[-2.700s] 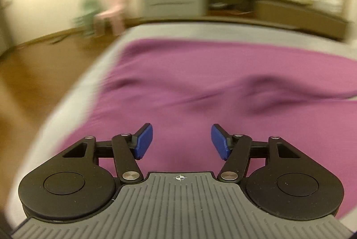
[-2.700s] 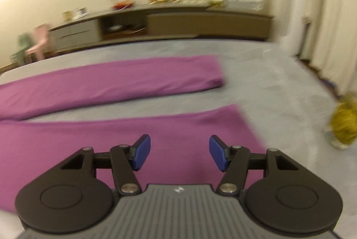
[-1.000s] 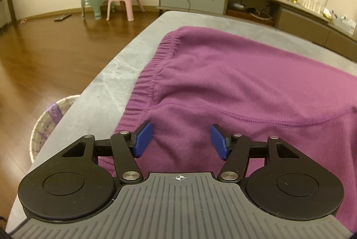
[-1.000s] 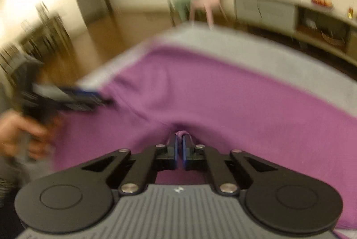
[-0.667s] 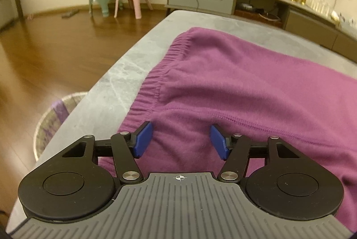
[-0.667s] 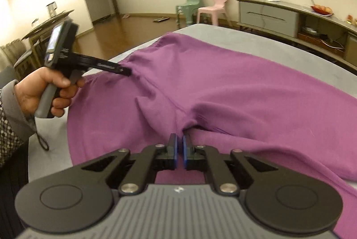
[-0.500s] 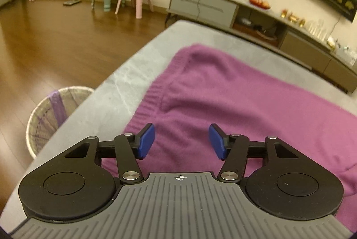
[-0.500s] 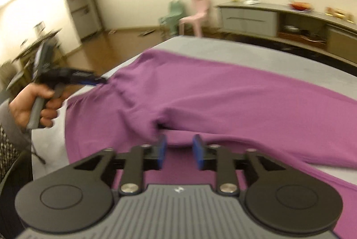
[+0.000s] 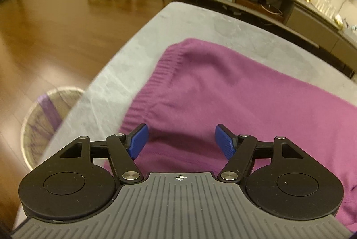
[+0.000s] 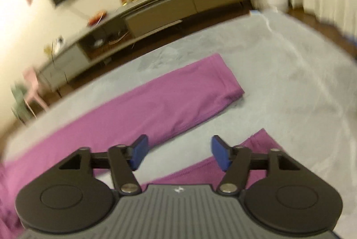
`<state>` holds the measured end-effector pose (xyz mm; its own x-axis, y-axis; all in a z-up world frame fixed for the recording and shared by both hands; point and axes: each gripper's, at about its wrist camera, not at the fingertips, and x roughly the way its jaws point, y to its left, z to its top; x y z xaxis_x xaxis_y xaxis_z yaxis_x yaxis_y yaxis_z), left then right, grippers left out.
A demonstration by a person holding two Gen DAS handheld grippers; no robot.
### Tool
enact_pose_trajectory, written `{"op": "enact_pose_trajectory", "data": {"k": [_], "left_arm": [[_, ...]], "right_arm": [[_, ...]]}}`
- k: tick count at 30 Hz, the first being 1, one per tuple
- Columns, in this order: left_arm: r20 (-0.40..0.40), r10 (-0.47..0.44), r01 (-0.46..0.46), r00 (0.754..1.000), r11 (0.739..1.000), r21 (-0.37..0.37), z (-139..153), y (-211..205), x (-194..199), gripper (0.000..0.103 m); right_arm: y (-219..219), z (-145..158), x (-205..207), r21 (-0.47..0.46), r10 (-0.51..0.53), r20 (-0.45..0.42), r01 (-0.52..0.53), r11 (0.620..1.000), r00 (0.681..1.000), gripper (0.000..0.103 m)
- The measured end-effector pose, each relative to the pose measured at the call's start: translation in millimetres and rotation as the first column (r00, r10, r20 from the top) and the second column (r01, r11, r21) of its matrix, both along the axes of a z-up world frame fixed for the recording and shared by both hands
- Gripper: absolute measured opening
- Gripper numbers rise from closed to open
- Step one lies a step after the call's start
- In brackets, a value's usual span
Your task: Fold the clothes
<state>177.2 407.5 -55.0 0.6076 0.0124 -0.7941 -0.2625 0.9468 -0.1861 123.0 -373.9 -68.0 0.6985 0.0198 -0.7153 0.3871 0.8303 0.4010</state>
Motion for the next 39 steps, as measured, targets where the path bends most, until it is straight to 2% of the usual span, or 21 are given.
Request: {"op": "enact_pose_trajectory", "data": {"k": [2,7,11,15,17,20,22,23,24,25,26,28,29,30,32,33,35,37,39], "left_arm": [[-0.01,0.025,-0.025,1.0,0.999,-0.038,-4,5,3,0.061],[0.006,0.077,-0.077,0.997,0.997,0.024,0,17,24,0.062],[0.002,0.072,-0.072,0.997,0.99,0.119,-1,19,43,0.066],[-0.028,0.062,-0.058,0.998,0.99,0.125,-12,18,45,0.066],[-0.01,0.062,-0.059,0.998,0.987,0.152,-8,13,34,0.064],[0.066,-0.045,0.034,0.997,0.986,0.163,10,-7,4,0.066],[0.097,-0.131,0.111,0.987,0.977,0.182,20,-21,-14,0.068],[0.103,-0.167,0.143,0.981,0.968,0.206,22,-27,-21,0.068],[0.098,-0.19,0.163,0.977,0.959,0.23,23,-30,-25,0.068],[0.085,-0.195,0.17,0.977,0.956,0.24,21,-29,-25,0.068],[0.071,-0.196,0.173,0.978,0.954,0.245,19,-28,-25,0.068],[0.051,-0.155,0.141,0.987,0.967,0.214,15,-18,-22,0.067],[0.044,-0.13,0.12,0.991,0.976,0.184,14,-11,-21,0.067],[0.048,-0.107,0.1,0.993,0.985,0.142,13,-4,-20,0.067],[0.053,-0.051,0.048,0.997,0.997,0.059,11,16,-16,0.067],[0.052,-0.021,0.02,0.998,1.0,0.018,10,26,-14,0.067],[0.025,-0.006,0.006,1.0,1.0,-0.002,4,41,-2,0.067],[-0.016,-0.018,0.018,1.0,1.0,0.009,-5,50,13,0.068],[-0.035,-0.036,0.037,0.999,0.999,0.037,-16,52,23,0.072]], "right_arm": [[-5,-12,7,0.029,-0.057,-0.004,0.058,0.998,0.998,0.069],[-12,-35,39,-0.015,-0.14,-0.039,0.139,0.99,0.989,0.073],[-9,-44,65,-0.121,-0.129,-0.071,0.12,0.985,0.989,0.077],[4,-45,78,-0.179,-0.091,-0.081,0.075,0.981,0.993,0.077],[11,-43,73,-0.193,-0.09,-0.07,0.075,0.978,0.993,0.076],[35,-29,53,-0.242,-0.046,-0.028,0.038,0.969,0.999,0.076],[70,-15,37,-0.271,0.08,0.016,-0.073,0.96,0.997,0.075],[94,-7,32,-0.28,0.189,0.04,-0.17,0.945,0.981,0.075],[122,0,28,-0.292,0.303,0.059,-0.274,0.916,0.951,0.075],[154,8,25,-0.307,0.423,0.074,-0.383,0.871,0.903,0.075],[188,16,21,-0.324,0.539,0.084,-0.489,0.81,0.838,0.075],[261,27,15,-0.329,0.733,0.094,-0.674,0.662,0.674,0.075],[298,29,13,-0.303,0.802,0.101,-0.75,0.589,0.589,0.075],[330,31,14,-0.267,0.849,0.111,-0.807,0.527,0.517,0.076],[383,27,24,-0.139,0.887,0.128,-0.877,0.459,0.444,0.076],[405,23,30,-0.083,0.895,0.132,-0.895,0.439,0.426,0.076],[436,14,42,-0.013,0.896,0.122,-0.902,0.432,0.427,0.076],[450,7,53,-0.001,0.884,0.086,-0.887,0.462,0.46,0.075],[441,6,58,0.0,0.863,0.073,-0.865,0.501,0.5,0.075]]}}
